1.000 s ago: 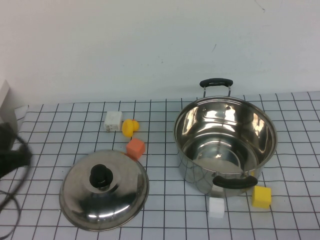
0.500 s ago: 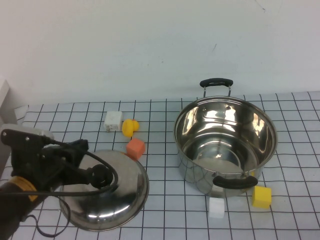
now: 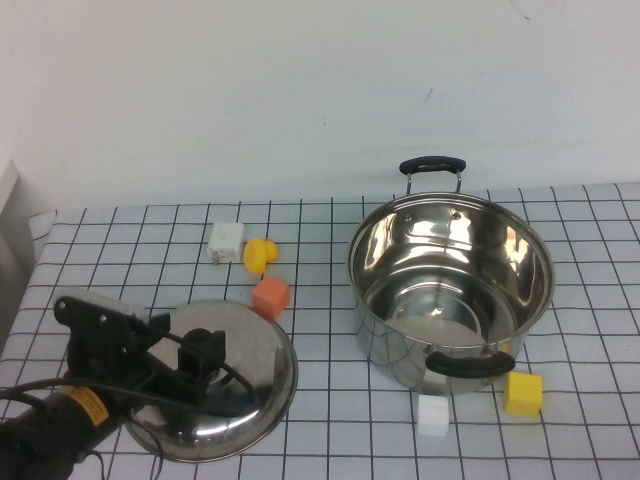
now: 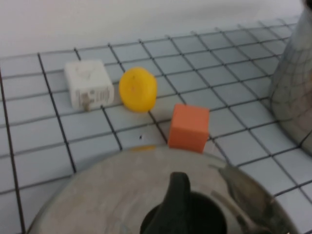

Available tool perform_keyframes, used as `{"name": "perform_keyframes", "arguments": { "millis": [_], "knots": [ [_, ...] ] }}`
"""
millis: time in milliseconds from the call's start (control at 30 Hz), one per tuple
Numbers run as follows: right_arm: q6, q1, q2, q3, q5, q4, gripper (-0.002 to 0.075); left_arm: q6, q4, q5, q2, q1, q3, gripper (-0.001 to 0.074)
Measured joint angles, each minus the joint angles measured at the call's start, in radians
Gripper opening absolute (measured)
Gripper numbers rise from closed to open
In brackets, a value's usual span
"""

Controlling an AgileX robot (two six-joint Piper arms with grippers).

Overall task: Cover the pot
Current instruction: Pick up the pot lid

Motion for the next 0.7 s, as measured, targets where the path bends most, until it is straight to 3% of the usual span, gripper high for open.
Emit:
{"name": "perform_keyframes", "arguments": {
  "millis": [500,600,700],
  "knots": [
    [0.0,0.0,0.0,0.0,0.0,0.0,0.0009,0.007,-0.053,0.079,0.193,-0.01,-0.134,0.0584],
    [0.0,0.0,0.0,0.0,0.0,0.0,0.0009,0.016,-0.061,0.086,0.206,-0.01,-0.139,0.0523],
    [0.0,0.0,0.0,0.0,0.0,0.0,0.0009,0.022,-0.08,0.067,0.208,-0.01,-0.14,0.0401]
  ]
}}
